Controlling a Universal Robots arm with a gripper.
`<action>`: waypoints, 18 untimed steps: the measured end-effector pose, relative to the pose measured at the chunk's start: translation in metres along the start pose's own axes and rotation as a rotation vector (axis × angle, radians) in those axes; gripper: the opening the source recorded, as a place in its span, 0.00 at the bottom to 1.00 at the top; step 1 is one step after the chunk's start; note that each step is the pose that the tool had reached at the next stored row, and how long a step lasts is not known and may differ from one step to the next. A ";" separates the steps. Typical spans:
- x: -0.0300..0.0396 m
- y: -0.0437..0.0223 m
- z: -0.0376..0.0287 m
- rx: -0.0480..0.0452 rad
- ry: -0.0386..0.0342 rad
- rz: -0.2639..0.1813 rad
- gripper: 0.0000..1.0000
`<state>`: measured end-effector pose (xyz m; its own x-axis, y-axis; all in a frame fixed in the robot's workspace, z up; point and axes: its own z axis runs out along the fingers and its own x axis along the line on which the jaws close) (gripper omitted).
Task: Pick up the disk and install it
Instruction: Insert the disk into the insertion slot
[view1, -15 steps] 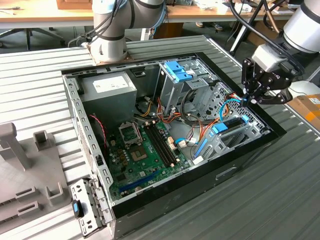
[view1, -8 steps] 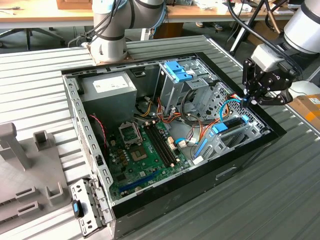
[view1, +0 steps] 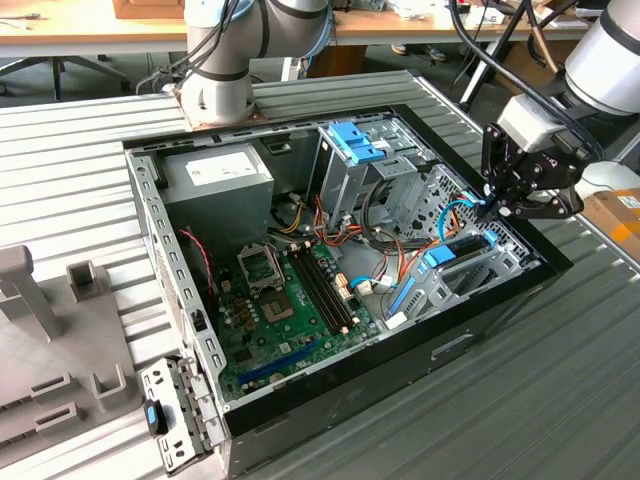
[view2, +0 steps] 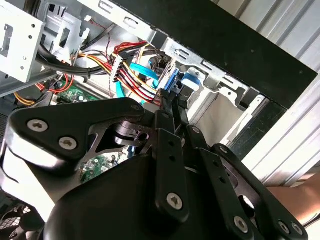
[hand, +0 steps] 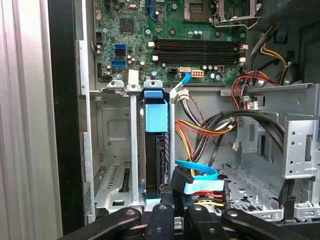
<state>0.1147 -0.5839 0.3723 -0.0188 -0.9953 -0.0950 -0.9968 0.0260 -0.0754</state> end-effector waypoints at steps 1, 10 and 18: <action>0.0000 0.0000 0.0000 0.0000 0.0003 0.000 0.17; 0.0025 0.0024 0.0059 -0.0031 -0.0033 -0.033 0.17; 0.0036 0.0028 0.0108 -0.0040 -0.0040 -0.041 0.17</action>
<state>0.1127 -0.5864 0.3611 0.0226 -0.9951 -0.0958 -0.9970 -0.0154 -0.0754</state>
